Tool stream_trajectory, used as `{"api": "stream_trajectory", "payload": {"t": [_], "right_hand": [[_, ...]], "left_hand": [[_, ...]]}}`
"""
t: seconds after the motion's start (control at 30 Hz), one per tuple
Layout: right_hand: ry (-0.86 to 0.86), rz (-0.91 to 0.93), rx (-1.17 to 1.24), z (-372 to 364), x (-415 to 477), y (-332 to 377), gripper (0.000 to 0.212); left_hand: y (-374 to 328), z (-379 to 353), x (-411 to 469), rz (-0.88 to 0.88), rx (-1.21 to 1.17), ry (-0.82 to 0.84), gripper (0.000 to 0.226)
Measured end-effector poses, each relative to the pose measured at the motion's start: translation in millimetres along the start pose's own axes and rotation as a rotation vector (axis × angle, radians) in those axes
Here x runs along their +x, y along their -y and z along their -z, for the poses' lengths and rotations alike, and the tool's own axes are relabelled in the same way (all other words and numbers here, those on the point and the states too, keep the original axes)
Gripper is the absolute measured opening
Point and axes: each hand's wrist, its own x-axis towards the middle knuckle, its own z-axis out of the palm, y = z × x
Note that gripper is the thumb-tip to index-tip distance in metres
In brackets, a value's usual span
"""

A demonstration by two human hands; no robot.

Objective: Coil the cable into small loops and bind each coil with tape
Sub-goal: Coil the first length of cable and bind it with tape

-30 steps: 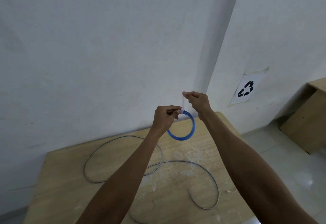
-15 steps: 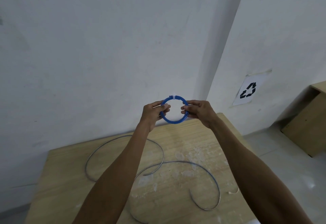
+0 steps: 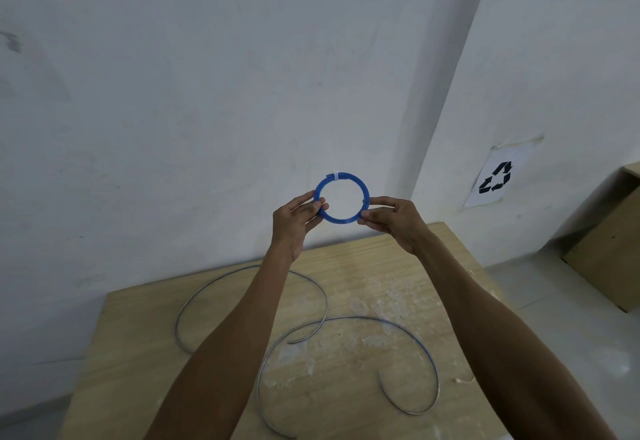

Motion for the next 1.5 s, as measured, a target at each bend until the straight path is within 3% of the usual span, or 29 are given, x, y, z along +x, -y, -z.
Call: {"api": "stream_trajectory", "payload": {"t": [0.17,0.27,0.47,0.7,0.93,1.13,1.33,1.5], "right_hand": [[-0.06,0.005,-0.025,-3.1,4.3,-1.2,0.036],[-0.071,-0.006,-0.034,-8.1,4.5,-2.7,0.033],[-0.074,0.028,-0.041,-12.3,3.3,-2.4,0.036],[-0.131,0.011,-0.064,-22.1,6.2,-1.9,0.037],[-0.137,0.032,-0.139,-24.7,4.7,-5.0,0.037],[-0.137,-0.126,-0.034,-27.4,6.5,0.4,0.027],[-0.1,-0.003,-0.151,-26.8,7.8,-5.2,0.028],[-0.07,0.041,-0.075,-28.2,6.2,-6.5,0.027]], "left_hand": [[3.8,0.2,-4.8,0.088,0.068,0.064,0.061],[7.9,-1.3,-4.2,0.086,0.032,0.034,0.063],[13.3,-6.6,-5.5,0.105,-0.059,-0.031,0.052],[14.5,-22.4,-1.3,0.043,0.166,-0.113,0.022],[11.3,-27.5,2.6,0.087,0.2,-0.136,0.021],[12.6,-30.0,3.8,0.045,0.176,-0.194,0.019],[11.9,-30.3,5.8,0.132,0.088,-0.215,0.021],[7.8,-29.9,5.2,0.229,-0.045,-0.192,0.016]]}}
